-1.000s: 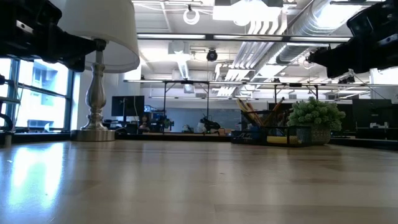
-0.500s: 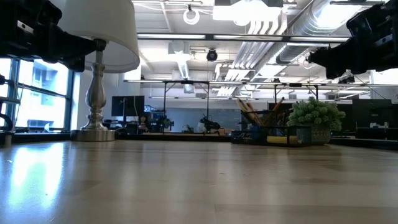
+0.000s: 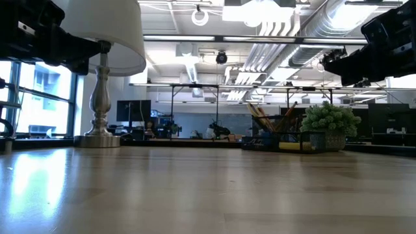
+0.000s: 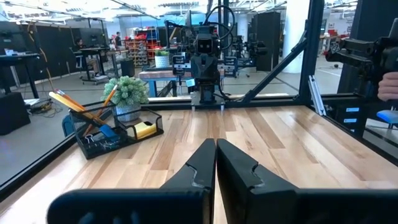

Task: Pick and place office supplies into organizer
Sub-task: Return to Home Position

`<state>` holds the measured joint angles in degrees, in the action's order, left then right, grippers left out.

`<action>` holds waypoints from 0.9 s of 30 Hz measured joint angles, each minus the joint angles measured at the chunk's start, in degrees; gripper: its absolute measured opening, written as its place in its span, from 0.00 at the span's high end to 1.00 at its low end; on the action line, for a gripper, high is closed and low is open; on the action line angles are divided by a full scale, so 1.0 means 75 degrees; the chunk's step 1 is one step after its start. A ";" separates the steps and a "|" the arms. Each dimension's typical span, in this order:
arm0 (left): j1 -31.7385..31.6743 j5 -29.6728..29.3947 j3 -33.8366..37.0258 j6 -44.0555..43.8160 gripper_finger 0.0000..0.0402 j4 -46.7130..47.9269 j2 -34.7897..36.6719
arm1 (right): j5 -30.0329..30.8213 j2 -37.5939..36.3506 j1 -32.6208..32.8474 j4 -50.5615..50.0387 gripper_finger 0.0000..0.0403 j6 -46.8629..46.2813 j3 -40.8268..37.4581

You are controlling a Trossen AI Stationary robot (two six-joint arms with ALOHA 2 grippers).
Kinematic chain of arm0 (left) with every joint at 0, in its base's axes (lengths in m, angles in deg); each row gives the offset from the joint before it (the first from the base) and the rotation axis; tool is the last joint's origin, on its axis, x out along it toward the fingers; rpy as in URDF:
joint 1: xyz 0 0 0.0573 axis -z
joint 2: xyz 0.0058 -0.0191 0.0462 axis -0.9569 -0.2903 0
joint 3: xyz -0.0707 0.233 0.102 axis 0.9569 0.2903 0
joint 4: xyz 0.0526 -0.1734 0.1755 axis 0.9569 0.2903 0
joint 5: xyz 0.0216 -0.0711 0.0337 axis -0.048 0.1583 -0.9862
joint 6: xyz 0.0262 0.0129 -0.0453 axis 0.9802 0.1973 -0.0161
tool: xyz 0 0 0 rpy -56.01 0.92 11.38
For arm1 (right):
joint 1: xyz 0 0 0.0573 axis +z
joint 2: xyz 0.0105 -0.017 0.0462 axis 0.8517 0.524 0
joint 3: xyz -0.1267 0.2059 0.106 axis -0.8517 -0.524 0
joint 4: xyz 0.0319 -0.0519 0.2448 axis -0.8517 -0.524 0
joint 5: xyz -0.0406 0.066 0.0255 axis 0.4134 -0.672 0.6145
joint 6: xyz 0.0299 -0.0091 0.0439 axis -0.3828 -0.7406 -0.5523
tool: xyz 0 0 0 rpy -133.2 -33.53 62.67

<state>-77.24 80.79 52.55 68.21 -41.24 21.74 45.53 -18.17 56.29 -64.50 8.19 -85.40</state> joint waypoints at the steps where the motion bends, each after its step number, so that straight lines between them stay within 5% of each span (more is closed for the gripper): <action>1: 0.0000 0.0000 0.0000 0.0000 0.99 0.0000 0.0000 | 0.0000 0.0000 0.0000 0.0000 1.00 -0.0007 0.0000; 27: 0.0000 0.0000 0.0000 -0.0006 0.99 -0.0003 0.0003 | 0.0001 0.0000 0.0000 0.0000 1.00 -0.0522 -0.0008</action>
<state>-77.24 80.79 52.55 68.17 -41.26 21.76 45.53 -18.17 56.29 -64.50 4.27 -85.46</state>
